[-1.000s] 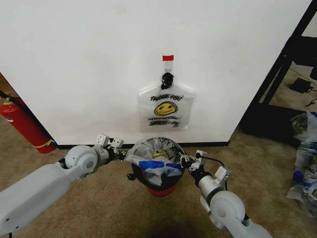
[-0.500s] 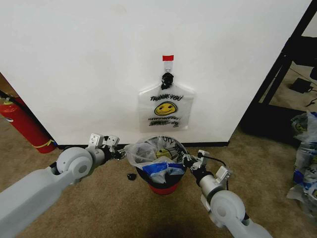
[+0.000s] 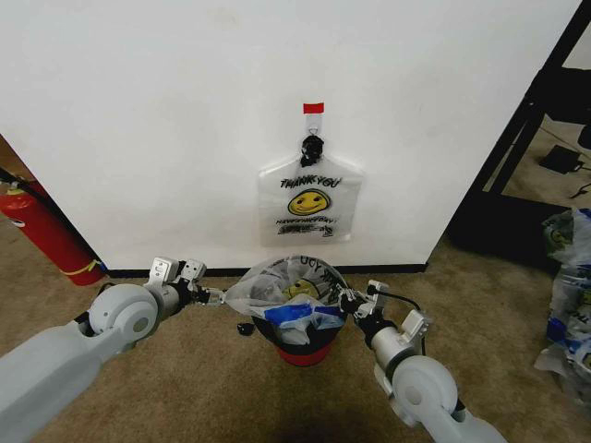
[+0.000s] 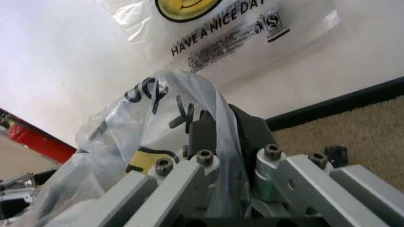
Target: Pick up the garbage bag from the wall and place it over the trash bin.
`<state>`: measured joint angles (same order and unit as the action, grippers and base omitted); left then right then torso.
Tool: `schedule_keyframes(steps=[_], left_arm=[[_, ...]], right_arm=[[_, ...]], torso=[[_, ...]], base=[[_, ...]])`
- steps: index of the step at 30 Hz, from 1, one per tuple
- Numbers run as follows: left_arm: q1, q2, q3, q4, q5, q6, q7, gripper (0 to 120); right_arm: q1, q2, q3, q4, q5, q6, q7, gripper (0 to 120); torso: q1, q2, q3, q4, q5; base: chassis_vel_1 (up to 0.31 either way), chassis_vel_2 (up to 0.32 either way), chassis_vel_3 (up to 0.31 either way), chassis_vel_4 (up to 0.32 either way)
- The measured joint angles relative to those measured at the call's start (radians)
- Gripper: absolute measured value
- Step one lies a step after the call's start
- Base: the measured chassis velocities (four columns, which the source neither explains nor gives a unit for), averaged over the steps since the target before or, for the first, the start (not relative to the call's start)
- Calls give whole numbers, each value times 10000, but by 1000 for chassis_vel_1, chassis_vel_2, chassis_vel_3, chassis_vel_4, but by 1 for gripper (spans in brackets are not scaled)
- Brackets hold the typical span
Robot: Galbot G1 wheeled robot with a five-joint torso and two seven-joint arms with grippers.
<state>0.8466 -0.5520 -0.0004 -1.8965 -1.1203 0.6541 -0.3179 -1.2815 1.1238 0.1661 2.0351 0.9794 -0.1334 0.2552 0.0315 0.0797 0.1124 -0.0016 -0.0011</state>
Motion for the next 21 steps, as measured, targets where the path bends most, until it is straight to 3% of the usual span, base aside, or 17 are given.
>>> schedule_keyframes(steps=[8, 16, 21], left_arm=[[-269, 194, -465, -508, -2679, 274, -549, 100], [-360, 346, -592, -1182, -3729, 482, -931, 100], [-596, 51, -545, -938, -3838, 282, -1375, 100]], right_arm=[[-40, 73, 130, -132, -189, 15, 11, 2], [8, 157, 86, -175, -281, 24, 3, 2], [-72, 145, 83, -130, -337, 29, -30, 2]], torso=[[0, 0, 0, -1, 3], [0, 0, 0, 2, 3], [0, 0, 0, -1, 0]], base=[[0, 0, 0, 0], [0, 0, 0, 0], [0, 0, 0, 0]])
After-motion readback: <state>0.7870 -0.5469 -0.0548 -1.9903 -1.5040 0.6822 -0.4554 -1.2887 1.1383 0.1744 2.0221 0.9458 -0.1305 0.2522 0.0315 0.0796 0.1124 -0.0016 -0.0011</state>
